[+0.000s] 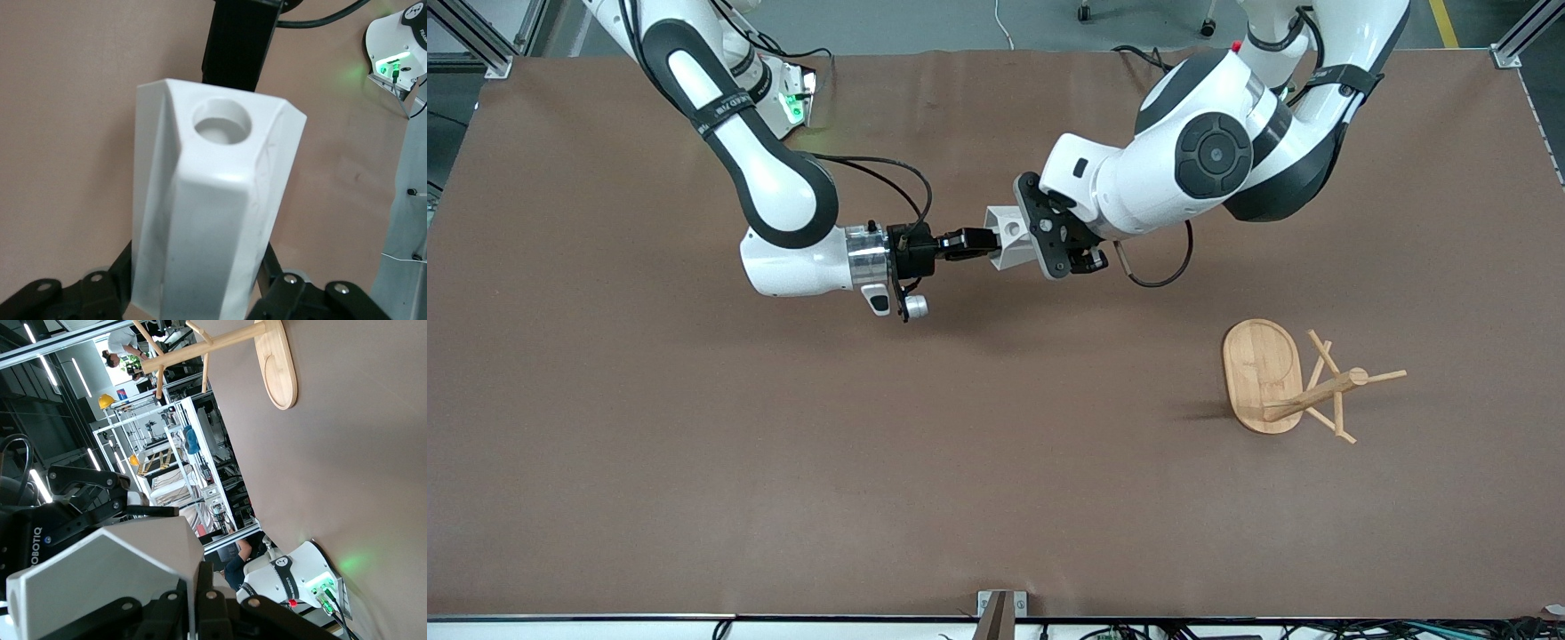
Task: Hang cup on rack
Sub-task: 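Grasp the cup's side with the left gripper beside the right gripper, then open the right gripper and withdraw it while the left gripper holds cup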
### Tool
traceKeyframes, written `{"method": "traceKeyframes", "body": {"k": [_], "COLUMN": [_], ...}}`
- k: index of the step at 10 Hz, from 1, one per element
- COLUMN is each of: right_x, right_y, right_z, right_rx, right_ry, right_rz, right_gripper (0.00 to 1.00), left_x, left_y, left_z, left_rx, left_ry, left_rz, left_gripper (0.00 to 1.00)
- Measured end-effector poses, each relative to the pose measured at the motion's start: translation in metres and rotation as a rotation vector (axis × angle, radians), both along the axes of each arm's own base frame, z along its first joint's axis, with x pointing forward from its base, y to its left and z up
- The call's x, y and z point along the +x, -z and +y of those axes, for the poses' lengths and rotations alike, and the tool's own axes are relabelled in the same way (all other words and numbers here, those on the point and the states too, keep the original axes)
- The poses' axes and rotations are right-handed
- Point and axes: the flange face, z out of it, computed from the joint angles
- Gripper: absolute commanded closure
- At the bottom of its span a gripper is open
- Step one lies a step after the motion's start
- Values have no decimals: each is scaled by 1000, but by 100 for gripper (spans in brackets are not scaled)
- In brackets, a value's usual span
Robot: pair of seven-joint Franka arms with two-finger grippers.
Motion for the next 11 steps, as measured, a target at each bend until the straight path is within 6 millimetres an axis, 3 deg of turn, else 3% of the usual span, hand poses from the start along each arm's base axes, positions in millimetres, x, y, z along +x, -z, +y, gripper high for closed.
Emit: {"method": "traceKeyframes", "body": {"k": [1, 2, 5, 7, 9, 11], "right_x": [0, 0, 3, 15, 33, 61], "right_y": [0, 0, -5, -5, 1, 2], "right_z": [0, 0, -3, -20, -56, -121], "right_rx": [0, 0, 2, -8, -106, -281], "right_ry": [0, 1, 11, 36, 11, -19], "right_rz": [0, 0, -9, -20, -96, -169], "right_gripper": [91, 1, 0, 0, 0, 0], "left_x": [0, 0, 1, 4, 15, 27], "left_y": [0, 0, -1, -7, -17, -34], "left_z": [0, 0, 0, 7, 34, 84], "left_rx": [0, -1, 6, 7, 28, 81], "left_ry": [0, -1, -30, -45, -86, -175], "left_rz": [0, 0, 6, -1, -7, -42], "left_gripper": [99, 100, 100, 100, 100, 100]}}
